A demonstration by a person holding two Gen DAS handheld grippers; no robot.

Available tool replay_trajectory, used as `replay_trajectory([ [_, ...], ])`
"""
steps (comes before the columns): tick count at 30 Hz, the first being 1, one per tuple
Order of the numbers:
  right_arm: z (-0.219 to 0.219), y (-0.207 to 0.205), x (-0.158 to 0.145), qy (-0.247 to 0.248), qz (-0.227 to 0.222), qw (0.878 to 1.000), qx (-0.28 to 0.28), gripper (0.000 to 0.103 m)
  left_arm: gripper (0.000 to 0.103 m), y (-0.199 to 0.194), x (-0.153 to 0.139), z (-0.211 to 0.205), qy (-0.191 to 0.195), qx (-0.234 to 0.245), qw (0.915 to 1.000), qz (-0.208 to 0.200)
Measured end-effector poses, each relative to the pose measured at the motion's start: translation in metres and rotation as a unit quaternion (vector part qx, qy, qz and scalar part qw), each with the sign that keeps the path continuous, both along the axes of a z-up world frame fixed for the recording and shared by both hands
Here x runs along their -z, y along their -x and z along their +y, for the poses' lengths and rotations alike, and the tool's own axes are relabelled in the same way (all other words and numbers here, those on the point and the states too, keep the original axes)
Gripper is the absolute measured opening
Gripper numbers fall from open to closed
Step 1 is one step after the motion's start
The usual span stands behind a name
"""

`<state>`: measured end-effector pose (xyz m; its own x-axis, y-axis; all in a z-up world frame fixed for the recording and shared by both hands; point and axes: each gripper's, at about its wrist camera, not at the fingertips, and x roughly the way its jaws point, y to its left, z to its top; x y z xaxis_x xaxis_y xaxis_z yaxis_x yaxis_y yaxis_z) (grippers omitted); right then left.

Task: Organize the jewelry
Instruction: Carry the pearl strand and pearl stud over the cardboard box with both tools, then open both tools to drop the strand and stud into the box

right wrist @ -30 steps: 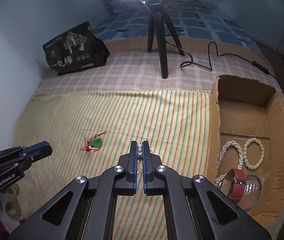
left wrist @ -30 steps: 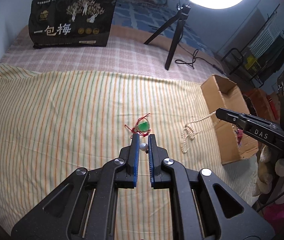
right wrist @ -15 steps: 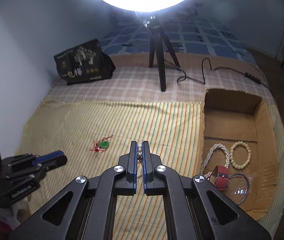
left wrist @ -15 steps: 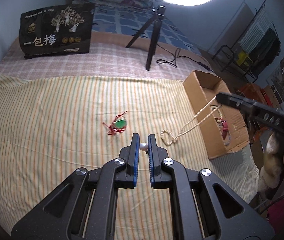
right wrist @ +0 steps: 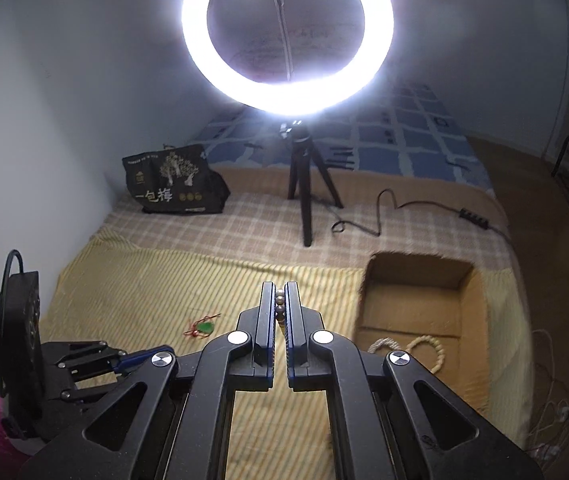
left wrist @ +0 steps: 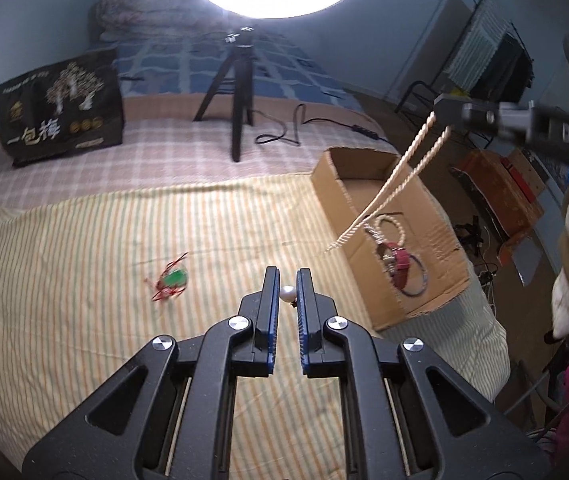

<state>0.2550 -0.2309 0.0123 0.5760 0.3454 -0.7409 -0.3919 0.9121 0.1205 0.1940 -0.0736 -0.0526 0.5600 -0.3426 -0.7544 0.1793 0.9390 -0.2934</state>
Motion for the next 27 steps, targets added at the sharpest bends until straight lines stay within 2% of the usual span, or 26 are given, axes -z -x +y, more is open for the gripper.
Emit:
replay_trajectory([
  [5,-0.025,-0.008,-0.023,0.021,-0.023,0.999,0.018,0.003,0.006,-0.004,-0.014,-0.027,-0.003,0.022,0.9996,-0.017],
  [11,-0.060,-0.018,-0.033,0.041,-0.035,0.998,0.044,0.003,0.006,-0.006,-0.028,-0.069,-0.012,0.055,0.9976,-0.041],
  [17,-0.089,-0.031,-0.023,0.054,-0.029,0.996,0.063,0.003,0.006,-0.015,-0.023,-0.106,-0.012,0.076,0.9963,-0.039],
  [27,-0.132,-0.061,0.011,0.048,0.003,0.995,0.086,0.003,0.006,-0.031,0.006,-0.152,-0.017,0.092,0.9955,-0.017],
])
